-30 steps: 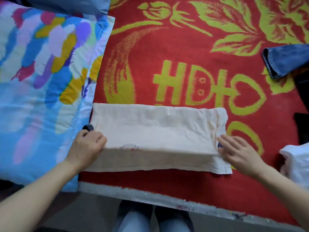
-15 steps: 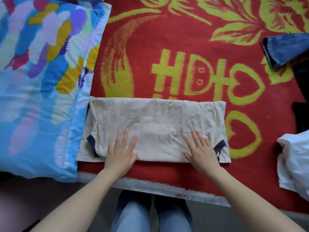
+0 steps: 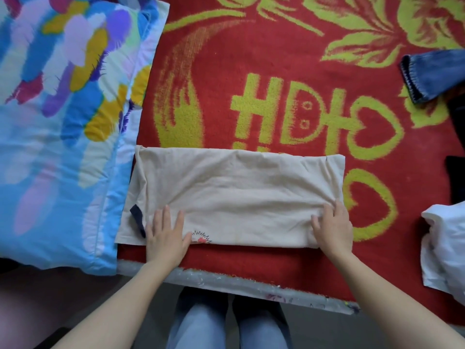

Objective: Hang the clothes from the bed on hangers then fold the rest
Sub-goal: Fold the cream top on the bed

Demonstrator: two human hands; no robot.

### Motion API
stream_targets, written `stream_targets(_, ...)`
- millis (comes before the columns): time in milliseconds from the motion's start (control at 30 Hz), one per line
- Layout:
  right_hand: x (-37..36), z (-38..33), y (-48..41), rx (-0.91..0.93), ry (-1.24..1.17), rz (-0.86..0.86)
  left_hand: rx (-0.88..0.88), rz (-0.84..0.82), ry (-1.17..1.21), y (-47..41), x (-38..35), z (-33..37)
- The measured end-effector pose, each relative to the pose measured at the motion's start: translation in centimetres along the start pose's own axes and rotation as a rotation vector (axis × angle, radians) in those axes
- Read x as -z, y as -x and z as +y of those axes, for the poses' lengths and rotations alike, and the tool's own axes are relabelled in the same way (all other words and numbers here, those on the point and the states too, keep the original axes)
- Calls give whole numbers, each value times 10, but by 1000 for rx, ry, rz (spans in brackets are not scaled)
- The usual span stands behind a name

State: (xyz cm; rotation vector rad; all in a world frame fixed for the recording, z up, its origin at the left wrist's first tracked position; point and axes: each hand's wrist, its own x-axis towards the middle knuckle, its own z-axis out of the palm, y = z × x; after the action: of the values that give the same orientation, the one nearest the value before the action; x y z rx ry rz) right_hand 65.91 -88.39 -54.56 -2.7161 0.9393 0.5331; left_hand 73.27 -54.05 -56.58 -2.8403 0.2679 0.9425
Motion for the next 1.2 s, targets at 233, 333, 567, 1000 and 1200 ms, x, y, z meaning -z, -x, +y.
stream_targets(233,-5,-3,-12,-635,-368,-110,-79,30,46,-10,12,26)
stream_targets(333,-8,3,-12,-706,-378,-97,-82,18,43,-8,7,28)
stream_targets(567,5,-14,2,-536,-280,198,-80,11,71,7,2,26)
stream_targets(1000,5,-275,99,803,-372,-117,337,356,470,9,45,-60)
stream_targets(1200,-16,-254,90,708,-136,-247,337,428,496,12,35,-73)
